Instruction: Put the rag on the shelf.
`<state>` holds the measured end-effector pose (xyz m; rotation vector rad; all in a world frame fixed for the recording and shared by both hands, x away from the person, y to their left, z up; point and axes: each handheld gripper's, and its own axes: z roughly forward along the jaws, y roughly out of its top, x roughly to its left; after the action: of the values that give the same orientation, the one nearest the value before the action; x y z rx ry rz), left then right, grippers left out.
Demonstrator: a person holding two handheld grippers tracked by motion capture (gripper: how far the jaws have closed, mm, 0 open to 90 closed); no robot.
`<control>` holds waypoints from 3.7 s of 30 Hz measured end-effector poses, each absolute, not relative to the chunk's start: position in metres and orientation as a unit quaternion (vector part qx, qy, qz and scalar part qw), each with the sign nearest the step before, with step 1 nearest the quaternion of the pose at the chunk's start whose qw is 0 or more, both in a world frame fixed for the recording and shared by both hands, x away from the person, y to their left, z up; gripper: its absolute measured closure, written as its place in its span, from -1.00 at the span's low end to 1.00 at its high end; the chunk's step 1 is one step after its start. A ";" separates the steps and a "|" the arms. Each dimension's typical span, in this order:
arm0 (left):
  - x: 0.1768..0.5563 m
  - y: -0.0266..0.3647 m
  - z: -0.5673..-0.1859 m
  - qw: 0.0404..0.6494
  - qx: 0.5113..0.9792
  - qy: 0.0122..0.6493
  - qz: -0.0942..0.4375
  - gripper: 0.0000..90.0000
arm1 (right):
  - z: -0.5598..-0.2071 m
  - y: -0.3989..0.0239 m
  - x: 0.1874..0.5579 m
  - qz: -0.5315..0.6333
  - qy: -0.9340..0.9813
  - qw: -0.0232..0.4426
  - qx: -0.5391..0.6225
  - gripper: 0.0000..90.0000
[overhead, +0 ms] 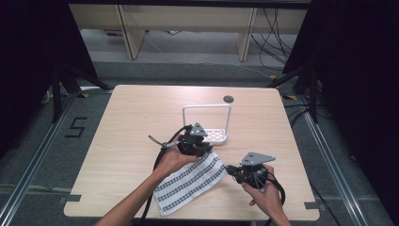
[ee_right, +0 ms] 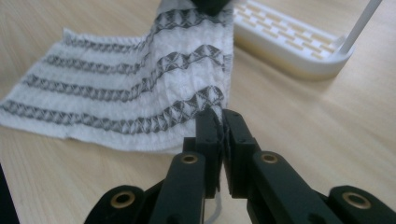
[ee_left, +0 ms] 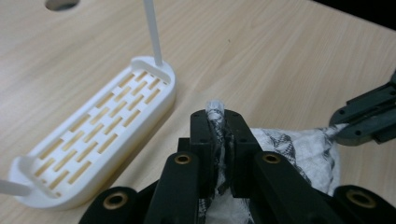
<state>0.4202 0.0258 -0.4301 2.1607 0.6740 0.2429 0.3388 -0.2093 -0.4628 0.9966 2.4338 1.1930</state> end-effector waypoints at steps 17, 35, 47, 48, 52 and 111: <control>0.405 0.059 -0.344 0.503 0.802 0.296 0.129 0.84 | -0.359 -0.207 0.366 0.464 0.801 0.198 0.323 0.94; 0.430 0.065 -0.292 0.547 0.753 0.337 0.146 0.84 | -0.290 -0.199 0.408 0.477 0.783 0.235 0.321 0.94; 0.454 0.064 -0.269 0.556 0.736 0.353 0.158 0.84 | -0.265 -0.196 0.440 0.481 0.773 0.259 0.323 0.94; 0.456 0.063 -0.268 0.558 0.734 0.354 0.157 0.84 | -0.263 -0.195 0.443 0.484 0.771 0.258 0.324 0.95; 0.465 0.061 -0.267 0.561 0.729 0.360 0.157 0.84 | -0.257 -0.194 0.454 0.478 0.770 0.263 0.330 0.94; 0.578 0.065 -0.337 0.459 0.737 0.482 0.116 0.14 | -0.332 -0.169 0.570 0.372 0.775 0.203 0.469 0.77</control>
<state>0.5777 0.0646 -0.3373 1.8162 1.1872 0.2860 0.5705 -0.1687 -0.3317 1.3092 2.1618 1.0376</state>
